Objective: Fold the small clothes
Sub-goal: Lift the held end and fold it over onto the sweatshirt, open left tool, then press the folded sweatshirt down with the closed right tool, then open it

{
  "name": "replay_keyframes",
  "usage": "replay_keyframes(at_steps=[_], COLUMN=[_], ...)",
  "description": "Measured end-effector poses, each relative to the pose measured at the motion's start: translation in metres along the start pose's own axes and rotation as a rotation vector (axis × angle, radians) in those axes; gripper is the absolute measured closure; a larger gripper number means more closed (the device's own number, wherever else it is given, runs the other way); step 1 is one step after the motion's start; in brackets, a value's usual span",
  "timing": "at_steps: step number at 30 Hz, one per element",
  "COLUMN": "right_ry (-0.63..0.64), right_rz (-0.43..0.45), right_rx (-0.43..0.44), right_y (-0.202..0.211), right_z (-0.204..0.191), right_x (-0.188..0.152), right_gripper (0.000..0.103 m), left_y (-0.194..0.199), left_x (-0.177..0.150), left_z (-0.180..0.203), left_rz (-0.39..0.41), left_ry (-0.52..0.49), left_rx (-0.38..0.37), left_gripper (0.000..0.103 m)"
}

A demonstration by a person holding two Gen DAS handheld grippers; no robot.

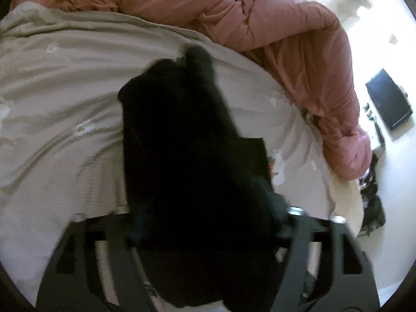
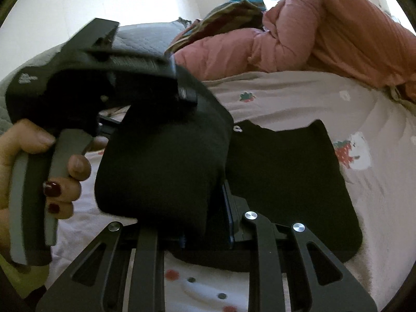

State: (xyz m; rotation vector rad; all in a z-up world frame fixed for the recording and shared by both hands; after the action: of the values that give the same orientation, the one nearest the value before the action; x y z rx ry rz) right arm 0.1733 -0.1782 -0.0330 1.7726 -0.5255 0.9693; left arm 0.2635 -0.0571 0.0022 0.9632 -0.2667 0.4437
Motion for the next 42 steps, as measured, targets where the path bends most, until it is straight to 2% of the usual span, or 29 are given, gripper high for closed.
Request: replay_keyframes(at_steps=[3, 6, 10, 13, 16, 18, 19, 20, 22, 25, 29, 34, 36, 38, 39, 40, 42], right_ry=[-0.027, -0.113, -0.254, -0.28, -0.32, -0.342, -0.361, -0.378, -0.395, -0.38, -0.326, -0.321, -0.333, -0.334, -0.317, -0.293, -0.226], right_rz=[-0.007, -0.053, -0.059, -0.057, -0.059, -0.059, -0.065, -0.065, -0.085, -0.153, -0.216, -0.263, -0.261, -0.263, -0.259, -0.249, -0.223], right_rx=[-0.029, -0.032, 0.032, 0.08, 0.128, 0.14, 0.166, 0.183, 0.214, 0.259, 0.26, 0.291, 0.309, 0.303, 0.298, 0.289, 0.257], right_y=[0.005, 0.004, 0.009, 0.012, 0.015, 0.018, 0.017, 0.017, 0.012, -0.002, -0.022, -0.049, -0.056, -0.059, -0.058, -0.057, -0.05], right_z=[0.018, 0.043, 0.068, 0.071, 0.074, 0.078, 0.081, 0.086, 0.091, 0.093, 0.094, 0.098, 0.1, 0.102, 0.101, 0.099, 0.093], right_x=[-0.007, -0.023, -0.04, -0.042, -0.039, -0.035, -0.031, -0.026, -0.014, -0.001, 0.016, 0.028, 0.032, 0.033, 0.035, 0.037, 0.042], right_gripper=[0.086, 0.086, 0.086, 0.085, 0.075, 0.063, 0.044, 0.037, 0.036, 0.021, 0.021, 0.023, 0.031, 0.051, 0.058, 0.07, 0.078], left_y=[0.007, 0.006, 0.0, -0.01, -0.019, -0.021, -0.021, -0.02, -0.018, -0.017, -0.017, -0.017, -0.016, -0.016, -0.015, -0.015, -0.014], left_x=[-0.002, -0.007, -0.022, -0.036, -0.045, -0.049, -0.05, -0.05, -0.05, -0.051, -0.052, -0.052, -0.052, -0.052, -0.052, -0.052, -0.051], left_z=[0.004, -0.002, -0.018, -0.028, -0.034, -0.037, -0.038, -0.038, -0.038, -0.037, -0.039, -0.038, -0.036, -0.034, -0.034, -0.033, -0.031], left_rz=[0.017, 0.036, 0.027, 0.01, -0.023, -0.024, -0.021, -0.018, -0.013, -0.009, -0.008, -0.008, -0.006, -0.002, 0.0, 0.0, 0.002], left_ry=[-0.015, -0.022, -0.026, -0.054, -0.065, -0.071, -0.074, -0.078, -0.091, -0.101, -0.098, -0.109, -0.116, -0.126, -0.129, -0.131, -0.133], left_rx=[-0.014, 0.029, 0.084, 0.137, 0.147, 0.152, 0.149, 0.149, 0.153, 0.155, 0.147, 0.152, 0.157, 0.166, 0.168, 0.168, 0.168], left_gripper=[0.029, 0.029, 0.029, 0.029, 0.029, 0.029, 0.029, 0.029, 0.029, 0.029, 0.029, 0.029, 0.029, 0.029, 0.029, 0.029, 0.029])
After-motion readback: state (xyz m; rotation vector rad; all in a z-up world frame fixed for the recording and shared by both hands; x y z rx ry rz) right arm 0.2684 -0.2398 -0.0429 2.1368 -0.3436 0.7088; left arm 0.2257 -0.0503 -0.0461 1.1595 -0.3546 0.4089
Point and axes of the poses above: each gripper's, at about its wrist camera, not at the fingertips, and y roughly against the way its jaws point, z to its right, x to its top, the point moved 4 cm from there along -y, roughly the way its jaws point, and after that the axes turned 6 degrees about y, right-handed, at the moved point
